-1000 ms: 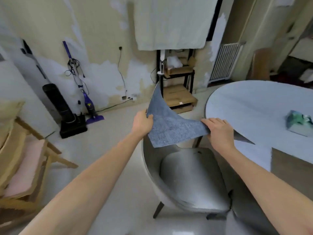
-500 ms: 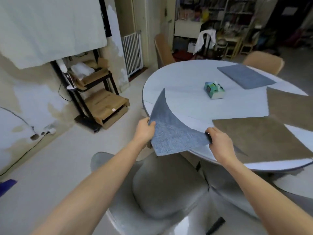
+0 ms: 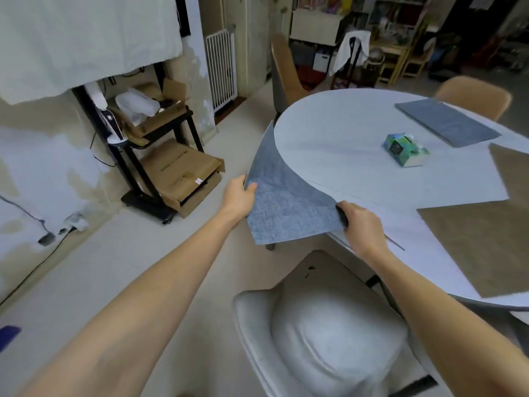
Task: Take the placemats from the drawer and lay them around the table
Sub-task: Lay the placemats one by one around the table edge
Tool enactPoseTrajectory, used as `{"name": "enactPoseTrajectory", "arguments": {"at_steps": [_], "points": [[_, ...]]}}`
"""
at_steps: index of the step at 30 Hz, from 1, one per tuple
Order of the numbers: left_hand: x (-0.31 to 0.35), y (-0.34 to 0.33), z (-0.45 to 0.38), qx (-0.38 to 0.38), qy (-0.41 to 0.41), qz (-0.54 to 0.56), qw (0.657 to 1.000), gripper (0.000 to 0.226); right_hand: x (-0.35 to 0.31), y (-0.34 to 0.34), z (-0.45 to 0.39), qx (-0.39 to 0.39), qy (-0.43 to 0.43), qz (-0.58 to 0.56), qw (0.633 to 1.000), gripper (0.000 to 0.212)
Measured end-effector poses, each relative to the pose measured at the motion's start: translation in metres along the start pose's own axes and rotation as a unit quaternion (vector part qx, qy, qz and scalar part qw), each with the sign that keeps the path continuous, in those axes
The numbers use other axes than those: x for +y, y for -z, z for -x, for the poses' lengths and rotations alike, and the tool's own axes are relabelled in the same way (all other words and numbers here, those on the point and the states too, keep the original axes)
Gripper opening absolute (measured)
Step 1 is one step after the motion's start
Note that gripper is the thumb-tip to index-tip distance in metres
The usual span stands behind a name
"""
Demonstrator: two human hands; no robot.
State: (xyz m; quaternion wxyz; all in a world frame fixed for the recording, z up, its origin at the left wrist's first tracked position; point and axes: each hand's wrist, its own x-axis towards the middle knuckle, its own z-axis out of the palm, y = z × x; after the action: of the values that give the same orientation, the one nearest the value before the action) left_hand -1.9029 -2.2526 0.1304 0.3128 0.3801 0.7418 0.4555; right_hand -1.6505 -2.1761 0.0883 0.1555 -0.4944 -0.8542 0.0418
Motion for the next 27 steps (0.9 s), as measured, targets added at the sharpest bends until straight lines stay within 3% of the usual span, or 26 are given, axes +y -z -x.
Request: {"name": "enactPoseTrajectory", "arguments": {"at_steps": [6, 10, 17, 27], "points": [[-0.032, 0.122, -0.062, -0.004, 0.01, 0.002, 1.0, 0.018, -0.123, -0.037, -0.045, -0.024, -0.001, -0.005, 1.0, 0.029], [-0.039, 0.151, -0.114, -0.02, 0.012, 0.008, 1.0, 0.02, -0.158, -0.042, -0.074, -0.026, -0.008, 0.024, 0.999, 0.026], [-0.033, 0.107, -0.187, -0.1, -0.007, 0.006, 0.995, 0.014, -0.13, -0.056, -0.115, -0.001, -0.097, 0.066, 0.993, 0.03], [0.038, 0.017, -0.327, -0.208, -0.07, -0.037, 0.975, 0.016, -0.063, -0.047, -0.208, 0.09, -0.205, 0.082, 0.971, 0.034]]}}
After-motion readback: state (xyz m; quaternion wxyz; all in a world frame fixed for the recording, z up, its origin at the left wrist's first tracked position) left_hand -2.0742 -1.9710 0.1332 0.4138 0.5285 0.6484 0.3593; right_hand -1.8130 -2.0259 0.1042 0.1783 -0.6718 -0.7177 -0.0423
